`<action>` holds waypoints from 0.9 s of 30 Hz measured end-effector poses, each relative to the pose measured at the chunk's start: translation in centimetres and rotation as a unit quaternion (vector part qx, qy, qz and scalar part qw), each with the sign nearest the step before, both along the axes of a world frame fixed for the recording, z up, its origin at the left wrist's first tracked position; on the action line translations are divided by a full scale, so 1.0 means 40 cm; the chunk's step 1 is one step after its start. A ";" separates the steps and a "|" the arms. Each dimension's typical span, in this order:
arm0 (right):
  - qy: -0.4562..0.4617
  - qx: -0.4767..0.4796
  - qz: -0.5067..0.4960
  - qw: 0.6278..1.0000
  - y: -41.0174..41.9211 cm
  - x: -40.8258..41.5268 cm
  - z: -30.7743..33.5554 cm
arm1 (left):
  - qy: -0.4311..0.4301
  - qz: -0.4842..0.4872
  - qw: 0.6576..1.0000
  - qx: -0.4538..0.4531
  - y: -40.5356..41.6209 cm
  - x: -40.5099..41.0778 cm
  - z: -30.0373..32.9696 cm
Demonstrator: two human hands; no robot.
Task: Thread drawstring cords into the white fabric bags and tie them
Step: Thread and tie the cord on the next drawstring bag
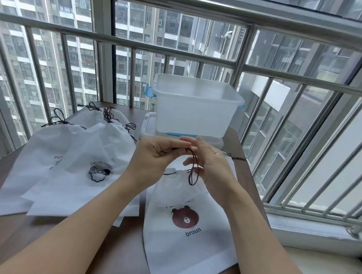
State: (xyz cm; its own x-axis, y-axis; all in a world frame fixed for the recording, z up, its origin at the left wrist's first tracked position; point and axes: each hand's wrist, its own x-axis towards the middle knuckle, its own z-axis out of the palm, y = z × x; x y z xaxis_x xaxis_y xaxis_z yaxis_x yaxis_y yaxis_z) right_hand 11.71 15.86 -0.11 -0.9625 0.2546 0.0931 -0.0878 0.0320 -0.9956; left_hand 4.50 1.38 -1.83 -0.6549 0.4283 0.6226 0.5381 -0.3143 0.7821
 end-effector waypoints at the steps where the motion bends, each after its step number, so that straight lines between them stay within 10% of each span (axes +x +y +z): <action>1: -0.004 0.002 0.003 1.000 0.002 -0.001 -0.001 | 0.010 0.005 1.000 -0.009 0.000 -0.002 -0.002; 7: 0.011 -0.123 -0.030 0.992 0.001 -0.004 0.001 | 0.014 0.040 0.999 -0.025 -0.005 -0.012 -0.003; 11: 0.074 -0.361 -0.071 0.927 0.021 -0.002 0.011 | -0.058 0.089 0.994 0.004 -0.013 -0.022 -0.002; 19: 0.096 -0.514 -0.136 0.841 0.076 -0.004 0.013 | -0.026 0.236 0.972 0.000 -0.043 -0.053 0.005; 27: 0.042 -0.356 -0.308 0.881 0.129 -0.001 0.002 | -0.197 0.408 0.883 0.126 -0.085 -0.108 0.014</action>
State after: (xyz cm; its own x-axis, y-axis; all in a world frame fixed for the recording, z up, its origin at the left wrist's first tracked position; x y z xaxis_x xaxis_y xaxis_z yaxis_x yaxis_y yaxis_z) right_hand 11.66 21.00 -0.02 -0.6192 0.7486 -0.2369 -0.3459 -0.5309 -0.7736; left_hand 0.19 -2.04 -1.25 -0.8683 -0.4051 0.2862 0.3680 -0.1393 0.9193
